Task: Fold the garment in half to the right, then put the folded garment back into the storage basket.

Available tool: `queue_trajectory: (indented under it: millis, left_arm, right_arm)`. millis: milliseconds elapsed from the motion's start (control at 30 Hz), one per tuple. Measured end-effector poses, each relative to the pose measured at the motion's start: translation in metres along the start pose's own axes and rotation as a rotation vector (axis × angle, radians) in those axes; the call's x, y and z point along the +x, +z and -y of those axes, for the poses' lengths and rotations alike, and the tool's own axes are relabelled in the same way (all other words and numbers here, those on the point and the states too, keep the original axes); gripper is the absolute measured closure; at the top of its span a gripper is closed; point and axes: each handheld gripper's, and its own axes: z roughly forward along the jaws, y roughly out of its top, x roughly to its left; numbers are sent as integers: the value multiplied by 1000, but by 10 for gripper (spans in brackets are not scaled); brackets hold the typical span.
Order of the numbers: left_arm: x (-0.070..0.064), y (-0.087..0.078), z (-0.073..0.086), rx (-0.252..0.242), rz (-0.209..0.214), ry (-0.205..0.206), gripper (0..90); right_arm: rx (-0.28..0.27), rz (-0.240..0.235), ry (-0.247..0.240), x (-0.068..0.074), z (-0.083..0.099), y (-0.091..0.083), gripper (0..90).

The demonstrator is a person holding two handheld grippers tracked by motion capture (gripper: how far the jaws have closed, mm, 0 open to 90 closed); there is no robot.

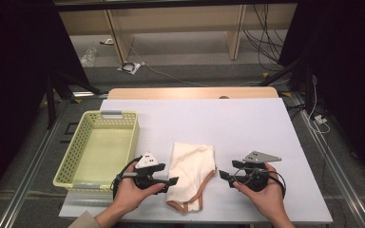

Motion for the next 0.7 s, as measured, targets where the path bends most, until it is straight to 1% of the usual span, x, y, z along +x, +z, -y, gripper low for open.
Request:
queue_trajectory:
  millis: [167,233,300,333,467,533,700]
  left_arm:
    - [0,1,0,3,0,0,251]
    - [0,1,-1,2,0,3,251]
    - [0,1,-2,0,0,-2,251]
    - [0,1,-2,0,-2,-5,252]
    - [1,3,-3,6,-8,-11,258]
    - [1,5,-4,11,-18,-13,268]
    - [0,8,-8,14,-24,-14,280]
  right_arm:
    - [-3,1,-9,0,1,-1,308]
    - [-16,2,-10,1,1,-2,284]
    - [-14,6,-12,1,1,-4,281]
    - [-22,3,-13,1,2,-5,281]
    - [-27,-6,-10,1,3,-5,278]
    - [-29,-3,-20,2,4,-6,277]
    - [-30,-3,-17,0,5,-7,280]
